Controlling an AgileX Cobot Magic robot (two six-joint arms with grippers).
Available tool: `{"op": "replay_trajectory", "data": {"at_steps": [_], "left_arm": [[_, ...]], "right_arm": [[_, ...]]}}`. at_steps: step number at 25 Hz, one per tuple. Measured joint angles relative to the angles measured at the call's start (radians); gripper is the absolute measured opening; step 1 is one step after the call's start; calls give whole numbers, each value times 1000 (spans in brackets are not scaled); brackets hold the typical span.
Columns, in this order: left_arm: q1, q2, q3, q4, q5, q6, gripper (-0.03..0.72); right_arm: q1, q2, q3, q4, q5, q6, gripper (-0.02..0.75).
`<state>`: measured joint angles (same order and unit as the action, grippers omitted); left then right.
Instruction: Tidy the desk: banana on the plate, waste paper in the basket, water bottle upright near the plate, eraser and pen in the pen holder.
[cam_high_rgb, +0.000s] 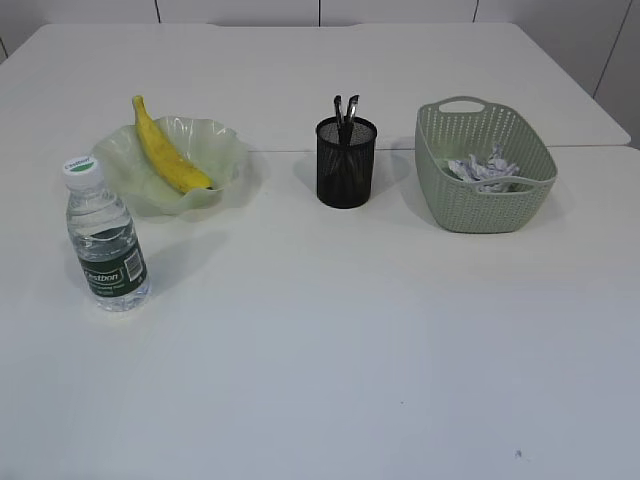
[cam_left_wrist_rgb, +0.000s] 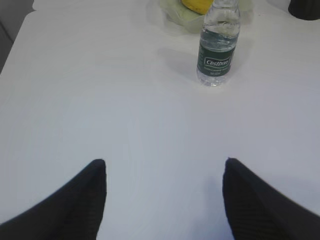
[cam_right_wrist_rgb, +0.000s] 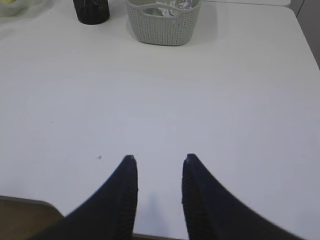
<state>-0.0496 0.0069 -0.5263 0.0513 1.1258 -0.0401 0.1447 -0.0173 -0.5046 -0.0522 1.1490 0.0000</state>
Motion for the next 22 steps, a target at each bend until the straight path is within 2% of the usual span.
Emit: {"op": "replay_trajectory", "data": {"at_steps": [6, 19, 22], "left_arm": [[0, 0, 5, 0, -11, 0, 583], [0, 0, 5, 0, -13, 0, 582], [22, 0, 5, 0, -13, 0, 582]], "right_arm": [[0, 0, 0, 0, -1, 0, 253], [0, 0, 0, 0, -1, 0, 262], [-2, 0, 0, 0, -1, 0, 262]]}}
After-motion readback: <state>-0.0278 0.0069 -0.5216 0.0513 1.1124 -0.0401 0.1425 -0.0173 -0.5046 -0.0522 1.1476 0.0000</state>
